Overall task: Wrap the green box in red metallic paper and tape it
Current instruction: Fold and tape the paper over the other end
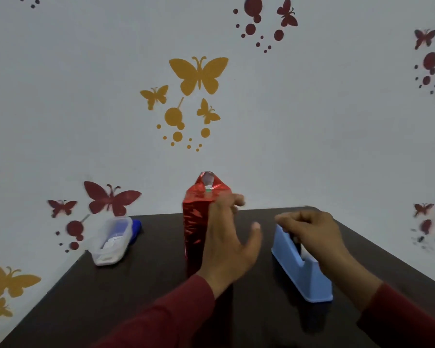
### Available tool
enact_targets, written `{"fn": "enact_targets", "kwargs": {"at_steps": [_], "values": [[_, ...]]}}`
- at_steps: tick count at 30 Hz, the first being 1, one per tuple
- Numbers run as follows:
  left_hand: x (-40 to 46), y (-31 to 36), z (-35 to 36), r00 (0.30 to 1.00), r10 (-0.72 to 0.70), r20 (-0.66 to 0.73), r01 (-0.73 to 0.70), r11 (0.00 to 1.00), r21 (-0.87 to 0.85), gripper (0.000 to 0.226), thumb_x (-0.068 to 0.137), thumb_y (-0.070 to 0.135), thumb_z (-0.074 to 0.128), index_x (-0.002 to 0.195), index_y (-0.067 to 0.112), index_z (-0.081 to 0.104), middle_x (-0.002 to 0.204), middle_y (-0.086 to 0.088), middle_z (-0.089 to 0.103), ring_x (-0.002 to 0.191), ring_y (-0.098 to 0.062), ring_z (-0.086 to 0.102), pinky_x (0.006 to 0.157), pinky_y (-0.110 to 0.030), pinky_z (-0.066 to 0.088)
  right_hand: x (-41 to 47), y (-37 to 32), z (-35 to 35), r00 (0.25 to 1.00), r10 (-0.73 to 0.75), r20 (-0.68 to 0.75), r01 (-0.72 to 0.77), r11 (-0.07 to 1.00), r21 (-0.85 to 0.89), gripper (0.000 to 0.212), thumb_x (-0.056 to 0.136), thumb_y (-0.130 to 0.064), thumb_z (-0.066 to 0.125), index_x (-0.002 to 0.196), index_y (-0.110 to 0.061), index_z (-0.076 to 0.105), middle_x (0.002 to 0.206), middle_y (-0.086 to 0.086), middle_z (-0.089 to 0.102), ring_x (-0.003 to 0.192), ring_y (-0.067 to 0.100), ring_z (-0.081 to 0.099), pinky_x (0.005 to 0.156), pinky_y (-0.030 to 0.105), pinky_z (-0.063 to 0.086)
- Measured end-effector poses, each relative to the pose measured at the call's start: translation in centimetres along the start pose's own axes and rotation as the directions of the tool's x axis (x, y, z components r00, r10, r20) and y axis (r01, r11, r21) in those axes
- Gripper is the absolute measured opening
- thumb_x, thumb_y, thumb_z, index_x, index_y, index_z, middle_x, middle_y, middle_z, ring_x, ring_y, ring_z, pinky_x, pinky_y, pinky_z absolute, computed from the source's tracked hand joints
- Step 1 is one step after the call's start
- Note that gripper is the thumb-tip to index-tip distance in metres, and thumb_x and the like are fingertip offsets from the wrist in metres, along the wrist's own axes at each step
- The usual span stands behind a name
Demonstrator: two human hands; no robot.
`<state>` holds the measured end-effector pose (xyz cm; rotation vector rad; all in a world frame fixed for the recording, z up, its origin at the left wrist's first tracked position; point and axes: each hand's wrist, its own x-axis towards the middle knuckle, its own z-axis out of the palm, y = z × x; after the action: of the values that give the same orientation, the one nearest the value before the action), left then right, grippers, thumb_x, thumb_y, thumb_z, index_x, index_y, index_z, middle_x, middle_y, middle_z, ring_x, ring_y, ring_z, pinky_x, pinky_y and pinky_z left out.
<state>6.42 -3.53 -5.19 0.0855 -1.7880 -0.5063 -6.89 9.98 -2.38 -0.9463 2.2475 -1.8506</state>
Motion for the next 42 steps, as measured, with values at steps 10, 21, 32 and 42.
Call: {"fn": "enact_targets", "kwargs": {"at_steps": [10, 21, 32, 42], "values": [[-4.7, -2.2, 11.4, 0.879, -0.018, 0.477, 0.037, 0.999, -0.030, 0.093, 0.075, 0.046, 0.082, 0.151, 0.026, 0.033, 0.154, 0.013, 0.030, 0.143, -0.009, 0.033, 0.114, -0.045, 0.037, 0.3, 6.2, -6.4, 0.899, 0.435, -0.057, -0.439, 0.893, -0.099, 0.031, 0.078, -0.033, 0.071, 0.095, -0.008, 0.077, 0.103, 0.013, 0.074, 0.087, 0.034, 0.074, 0.063, 0.045, 0.063], [-6.2, -4.6, 12.1, 0.891, -0.090, 0.446, 0.132, 0.989, -0.065, 0.096, 0.075, 0.063, 0.076, 0.150, 0.035, 0.023, 0.150, 0.019, 0.023, 0.139, -0.003, 0.032, 0.113, -0.039, 0.040, 3.1, 6.1, -5.1, 0.760, 0.610, 0.224, -0.626, 0.780, -0.002, 0.025, 0.083, -0.010, 0.068, 0.108, -0.004, 0.071, 0.127, 0.016, 0.061, 0.106, 0.048, 0.063, 0.060, 0.050, 0.062], [-6.3, -5.0, 12.4, 0.882, -0.091, 0.462, 0.133, 0.989, -0.058, 0.098, 0.068, 0.065, 0.078, 0.146, 0.041, 0.022, 0.148, 0.012, 0.027, 0.138, -0.016, 0.038, 0.109, -0.048, 0.044, -0.2, 8.6, -4.7, 0.847, 0.519, 0.116, -0.508, 0.726, 0.464, 0.020, 0.080, -0.005, 0.070, 0.096, 0.007, 0.069, 0.105, 0.022, 0.071, 0.100, 0.045, 0.072, 0.066, 0.059, 0.059], [-6.4, -5.2, 12.3, 0.872, -0.085, 0.483, 0.132, 0.989, -0.063, 0.104, 0.067, 0.062, 0.083, 0.149, 0.034, 0.026, 0.144, 0.018, 0.025, 0.134, -0.010, 0.037, 0.109, -0.042, 0.045, -2.3, 8.1, -4.4, 0.852, 0.519, 0.071, -0.488, 0.736, 0.469, 0.020, 0.086, 0.001, 0.070, 0.105, 0.010, 0.070, 0.107, 0.029, 0.073, 0.093, 0.039, 0.075, 0.061, 0.050, 0.063]]}}
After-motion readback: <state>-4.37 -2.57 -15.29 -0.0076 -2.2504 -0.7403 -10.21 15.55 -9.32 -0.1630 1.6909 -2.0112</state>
